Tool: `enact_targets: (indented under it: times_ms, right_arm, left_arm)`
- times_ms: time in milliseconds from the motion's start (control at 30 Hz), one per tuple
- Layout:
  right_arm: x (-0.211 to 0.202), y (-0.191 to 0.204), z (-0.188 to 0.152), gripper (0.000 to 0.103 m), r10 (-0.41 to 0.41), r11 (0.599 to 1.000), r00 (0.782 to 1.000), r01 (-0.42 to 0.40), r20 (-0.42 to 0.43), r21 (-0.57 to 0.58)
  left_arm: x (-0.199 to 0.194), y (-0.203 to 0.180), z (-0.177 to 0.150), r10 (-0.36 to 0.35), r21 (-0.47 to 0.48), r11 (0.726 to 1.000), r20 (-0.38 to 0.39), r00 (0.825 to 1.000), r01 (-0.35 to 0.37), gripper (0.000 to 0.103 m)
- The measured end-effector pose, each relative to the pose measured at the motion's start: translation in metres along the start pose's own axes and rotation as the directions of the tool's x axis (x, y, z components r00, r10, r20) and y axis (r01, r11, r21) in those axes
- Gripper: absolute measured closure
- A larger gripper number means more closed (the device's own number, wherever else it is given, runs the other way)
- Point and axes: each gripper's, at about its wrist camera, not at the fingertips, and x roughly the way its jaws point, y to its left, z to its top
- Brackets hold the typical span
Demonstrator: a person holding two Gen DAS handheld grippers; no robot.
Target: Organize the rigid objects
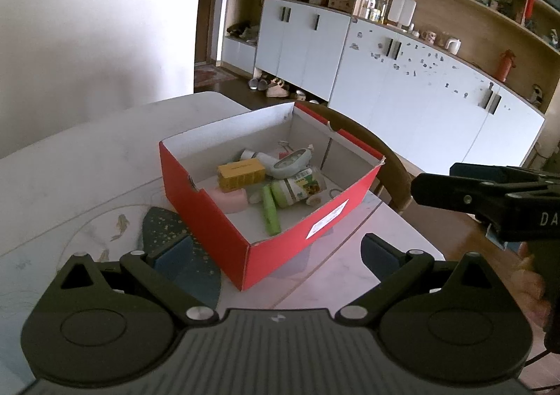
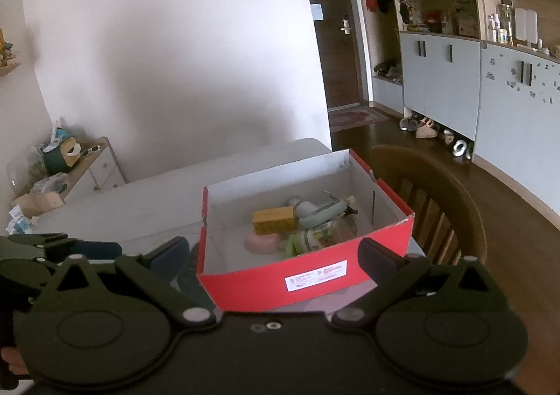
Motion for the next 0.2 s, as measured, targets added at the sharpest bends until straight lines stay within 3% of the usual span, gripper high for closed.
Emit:
enact_targets:
  times_ms: [200]
  right_arm:
    - [0.0003, -0.0008, -0.0015, 0.000, -0.013, 1.000, 1.000, 0.013, -0.009, 0.010]
  left_arm:
    - [0.0006, 0.0011, 0.0002, -0.004, -0.007, 1.000, -0.004, 1.000, 0.004, 0.000]
